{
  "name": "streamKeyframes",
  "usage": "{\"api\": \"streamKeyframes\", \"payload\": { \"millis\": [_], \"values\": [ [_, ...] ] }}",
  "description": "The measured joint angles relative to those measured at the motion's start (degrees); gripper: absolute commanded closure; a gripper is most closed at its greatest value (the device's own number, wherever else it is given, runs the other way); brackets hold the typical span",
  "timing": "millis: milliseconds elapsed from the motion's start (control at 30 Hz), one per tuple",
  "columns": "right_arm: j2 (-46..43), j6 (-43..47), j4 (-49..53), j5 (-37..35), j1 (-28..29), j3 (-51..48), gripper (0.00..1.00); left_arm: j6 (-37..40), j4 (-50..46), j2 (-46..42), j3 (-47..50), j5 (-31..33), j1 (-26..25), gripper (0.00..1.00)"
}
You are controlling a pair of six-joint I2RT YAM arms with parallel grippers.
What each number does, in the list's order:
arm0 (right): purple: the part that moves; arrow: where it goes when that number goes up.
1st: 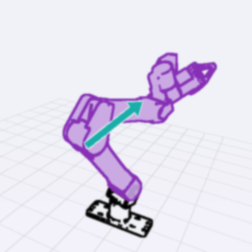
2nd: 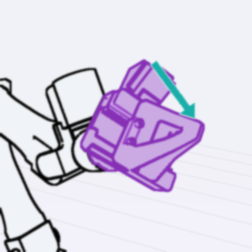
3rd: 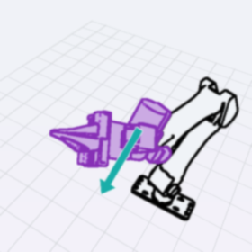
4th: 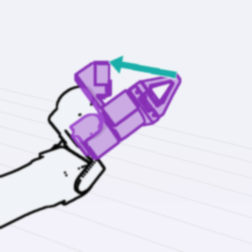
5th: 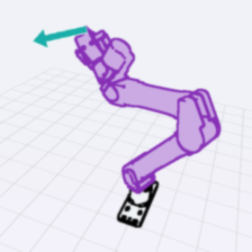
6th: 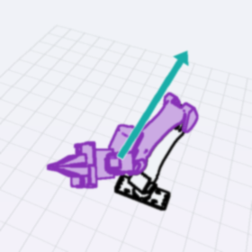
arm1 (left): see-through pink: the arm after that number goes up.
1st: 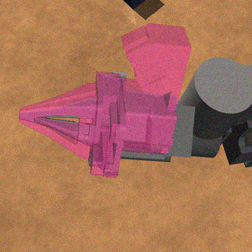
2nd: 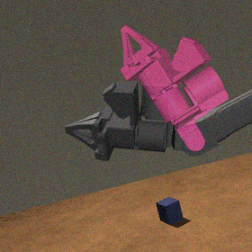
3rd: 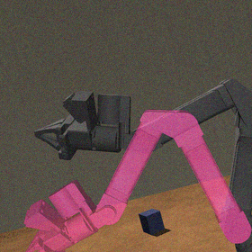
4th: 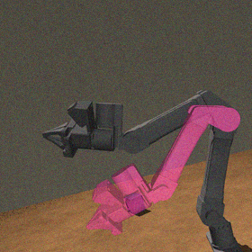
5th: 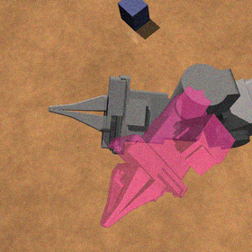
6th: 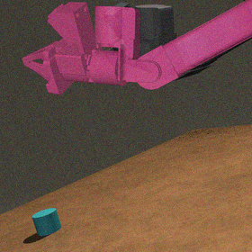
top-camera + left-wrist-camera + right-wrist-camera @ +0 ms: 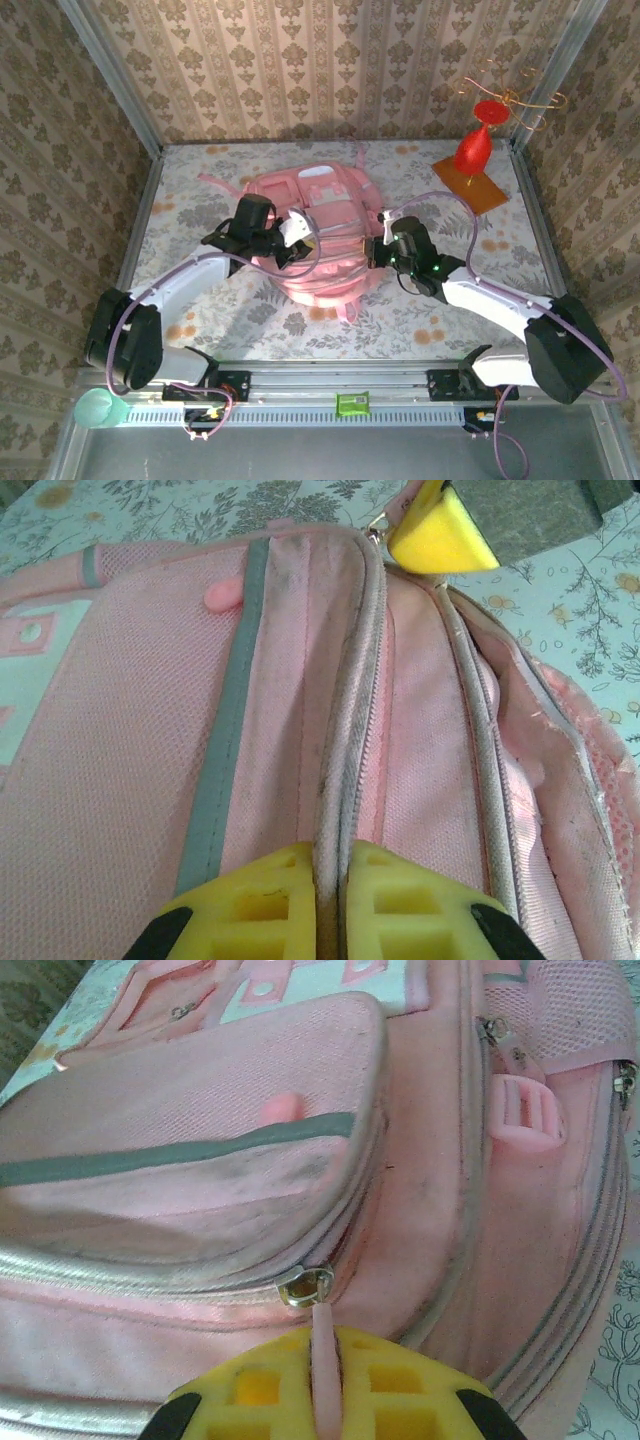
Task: Pack the student bag
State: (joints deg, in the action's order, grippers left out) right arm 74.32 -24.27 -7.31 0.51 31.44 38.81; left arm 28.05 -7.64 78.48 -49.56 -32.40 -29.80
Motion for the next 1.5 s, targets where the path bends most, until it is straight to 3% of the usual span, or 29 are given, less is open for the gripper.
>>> {"api": "streamKeyframes", "payload": {
  "millis": [133, 233, 333, 433, 600, 867, 933, 1233, 1500],
  "values": [
    [1.73, 0.09, -3.17, 1.01, 0.87, 0.48, 1.00, -1.11, 0.04, -0.17, 0.17, 0.92, 2.10, 0.65],
    [2.08, 0.76, -4.98, 2.71, 2.69, 0.42, 1.00, -1.25, -0.61, -1.22, 0.24, 3.58, 3.02, 0.48],
    [1.92, 1.79, -6.86, 4.46, 4.42, 0.00, 1.00, 0.17, -0.55, -3.30, 0.22, 5.97, 0.22, 0.39],
    [1.38, 2.73, -7.41, 6.21, 6.14, -0.37, 1.00, 2.29, -0.87, -4.00, -0.81, 7.08, -5.22, 0.38],
    [0.28, 3.32, -7.93, 9.07, 7.76, -0.42, 1.00, 6.03, -3.43, 0.66, -6.14, 8.85, -10.21, 0.46],
    [-0.79, 3.34, -8.74, 9.57, 7.96, -2.78, 1.00, 9.68, -6.43, 6.05, -9.01, 9.05, -10.62, 0.94],
    [-1.49, 3.54, -8.11, 8.76, 7.56, -2.95, 1.00, 10.29, -6.54, 5.75, -8.96, 7.72, -10.21, 1.00],
    [-2.58, 2.89, -2.05, 7.08, 5.03, -0.98, 1.00, 13.22, -2.89, -0.98, -1.81, 0.96, -7.52, 1.00],
    [4.22, 2.34, 0.79, 6.47, 3.67, 6.19, 1.00, 14.05, 1.86, -3.58, 1.75, -4.48, -3.06, 1.00]
  ]
}}
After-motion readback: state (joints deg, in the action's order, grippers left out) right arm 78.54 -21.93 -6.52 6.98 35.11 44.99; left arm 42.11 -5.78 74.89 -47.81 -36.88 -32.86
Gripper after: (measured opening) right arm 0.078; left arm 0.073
